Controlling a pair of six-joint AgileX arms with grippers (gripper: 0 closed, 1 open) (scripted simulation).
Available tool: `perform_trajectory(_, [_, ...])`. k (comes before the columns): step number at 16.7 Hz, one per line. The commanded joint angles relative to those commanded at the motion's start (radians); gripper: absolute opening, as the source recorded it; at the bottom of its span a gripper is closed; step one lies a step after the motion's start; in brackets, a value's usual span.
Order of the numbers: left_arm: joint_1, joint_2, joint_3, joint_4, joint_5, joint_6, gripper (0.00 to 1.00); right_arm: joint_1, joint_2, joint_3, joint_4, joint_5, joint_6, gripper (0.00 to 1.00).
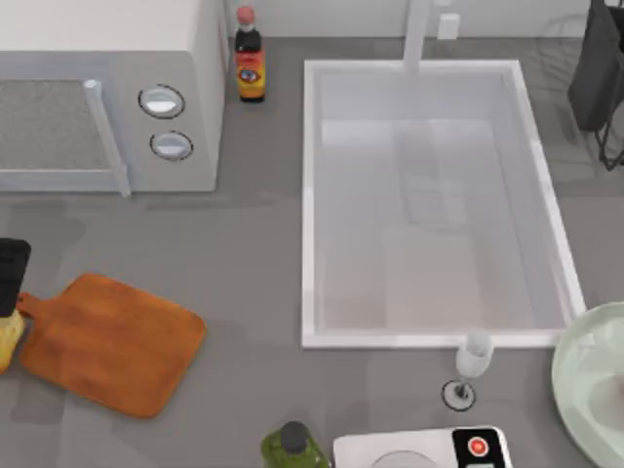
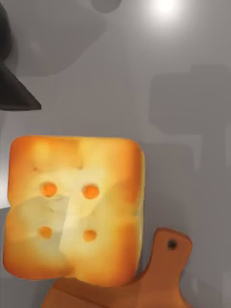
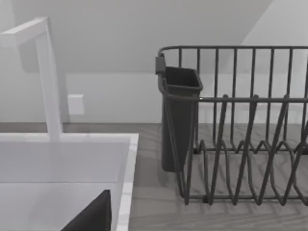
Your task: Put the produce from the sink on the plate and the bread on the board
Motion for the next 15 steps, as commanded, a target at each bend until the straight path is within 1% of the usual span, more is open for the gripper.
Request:
perform_trajectory(4, [0.017,0.215,0.140,-0.126,-0.002,0.038,1.00,0.000,0.000,0.000,0.000,0.000,0.000,1.00])
perform_trajectory(6, [0.023,0.278,0.187,-0.167,-0.002,0.052,1.00,0.000,0.000,0.000,0.000,0.000,0.000,1.00])
perform_trajectory(8, [0.025,0.307,0.209,-0.183,0.000,0.057,1.00,0.000,0.000,0.000,0.000,0.000,0.000,1.00])
perform_trajectory(15, [0.022,0.313,0.195,-0.165,0.000,0.055,1.00,0.000,0.000,0.000,0.000,0.000,0.000,1.00])
